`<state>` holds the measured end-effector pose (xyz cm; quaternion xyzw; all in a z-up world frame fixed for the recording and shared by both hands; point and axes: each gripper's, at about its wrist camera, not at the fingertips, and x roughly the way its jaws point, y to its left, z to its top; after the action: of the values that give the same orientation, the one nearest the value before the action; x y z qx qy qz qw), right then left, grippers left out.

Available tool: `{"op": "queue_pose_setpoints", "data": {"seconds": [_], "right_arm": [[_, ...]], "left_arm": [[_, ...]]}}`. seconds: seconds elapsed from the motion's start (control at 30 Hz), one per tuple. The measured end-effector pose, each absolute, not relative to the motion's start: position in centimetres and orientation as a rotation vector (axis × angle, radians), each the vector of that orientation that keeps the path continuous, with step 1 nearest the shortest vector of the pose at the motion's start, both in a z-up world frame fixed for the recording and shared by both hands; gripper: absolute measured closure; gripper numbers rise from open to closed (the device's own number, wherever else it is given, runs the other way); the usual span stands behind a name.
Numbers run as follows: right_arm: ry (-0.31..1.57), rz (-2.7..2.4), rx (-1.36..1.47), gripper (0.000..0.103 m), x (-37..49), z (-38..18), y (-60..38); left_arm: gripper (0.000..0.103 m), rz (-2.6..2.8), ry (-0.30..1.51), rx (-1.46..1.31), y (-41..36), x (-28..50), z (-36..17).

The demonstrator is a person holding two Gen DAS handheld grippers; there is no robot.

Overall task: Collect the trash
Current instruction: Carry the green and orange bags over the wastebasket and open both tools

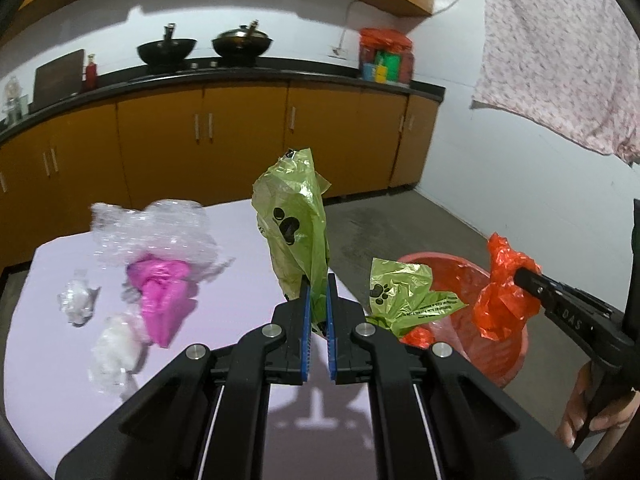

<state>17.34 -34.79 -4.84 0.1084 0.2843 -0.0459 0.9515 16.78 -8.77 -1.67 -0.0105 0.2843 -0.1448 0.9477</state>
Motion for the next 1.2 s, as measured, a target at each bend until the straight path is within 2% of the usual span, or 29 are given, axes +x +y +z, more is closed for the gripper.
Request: {"op": "queue_pose_setpoints", "data": {"seconds": [0.97,1.13,1.2], "right_arm": [[0.59,-0.172,0.3,0.095,19.9,-7.3,-41.1],[0.593,-0.161,0.328,0.089,20.1,-7.9,-41.8],[0.592,-0.158,0.328,0.081,20.1,-8.1,-41.9]], "left_arm": [[0.097,-0.511,0.702,0.106,-20.8,21.0,-7.2],[0.096,-0.537,0.742,0.106,-21.6,21.6,-8.3],[0.093,-0.542,0.758,0.098,-21.3,21.9,-8.6]]}}
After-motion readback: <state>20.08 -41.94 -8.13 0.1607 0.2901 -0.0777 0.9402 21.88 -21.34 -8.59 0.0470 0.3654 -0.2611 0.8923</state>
